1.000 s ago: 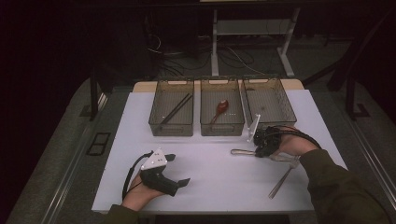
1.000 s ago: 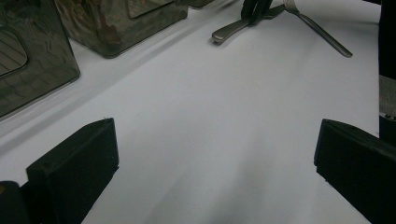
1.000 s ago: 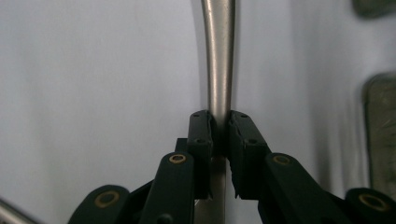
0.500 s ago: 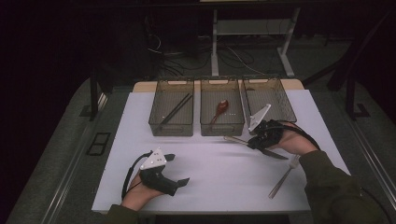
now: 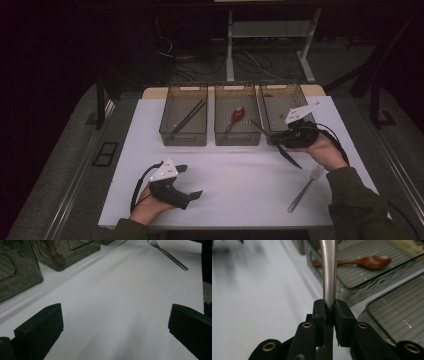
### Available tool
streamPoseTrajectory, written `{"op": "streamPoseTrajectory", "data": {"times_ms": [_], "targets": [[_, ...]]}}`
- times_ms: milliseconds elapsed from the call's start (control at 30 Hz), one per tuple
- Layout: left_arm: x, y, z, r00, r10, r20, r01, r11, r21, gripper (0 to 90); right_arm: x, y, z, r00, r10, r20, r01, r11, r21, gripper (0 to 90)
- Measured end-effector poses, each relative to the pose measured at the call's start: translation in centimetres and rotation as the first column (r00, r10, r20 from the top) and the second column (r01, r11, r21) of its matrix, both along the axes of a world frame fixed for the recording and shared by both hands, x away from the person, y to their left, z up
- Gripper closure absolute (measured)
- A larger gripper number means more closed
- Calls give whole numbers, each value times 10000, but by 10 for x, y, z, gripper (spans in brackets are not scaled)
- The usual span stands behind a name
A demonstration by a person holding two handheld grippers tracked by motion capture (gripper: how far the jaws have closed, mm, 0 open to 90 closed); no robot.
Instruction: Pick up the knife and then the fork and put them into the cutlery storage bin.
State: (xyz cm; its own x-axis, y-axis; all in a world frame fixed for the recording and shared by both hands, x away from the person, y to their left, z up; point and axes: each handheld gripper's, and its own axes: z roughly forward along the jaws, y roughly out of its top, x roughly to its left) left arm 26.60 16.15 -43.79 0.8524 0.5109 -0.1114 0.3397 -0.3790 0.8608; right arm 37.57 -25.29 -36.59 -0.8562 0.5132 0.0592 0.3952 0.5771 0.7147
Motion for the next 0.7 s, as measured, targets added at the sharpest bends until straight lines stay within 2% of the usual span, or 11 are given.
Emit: {"op": "streamPoseTrajectory", "data": {"times_ms": [133,333,567,700], "targets": [[0,1,0,10000,10,-22,-10,10000,25,0,1,-7,8,9982,-559,197,549,9974,473,786],[0,1,0,10000,24,-35,-24,10000,3,0,4,-18,23,9898,-1364,421,1308,9846,1159,786],[0,1,1,10000,6,-40,-6,10000,-14,0,16,-30,48,9687,-2344,816,2175,9601,1756,786],[1,1,0,10000,21,-31,-21,10000,-91,0,26,-35,58,9555,-2775,1002,2555,9481,1892,786]]}}
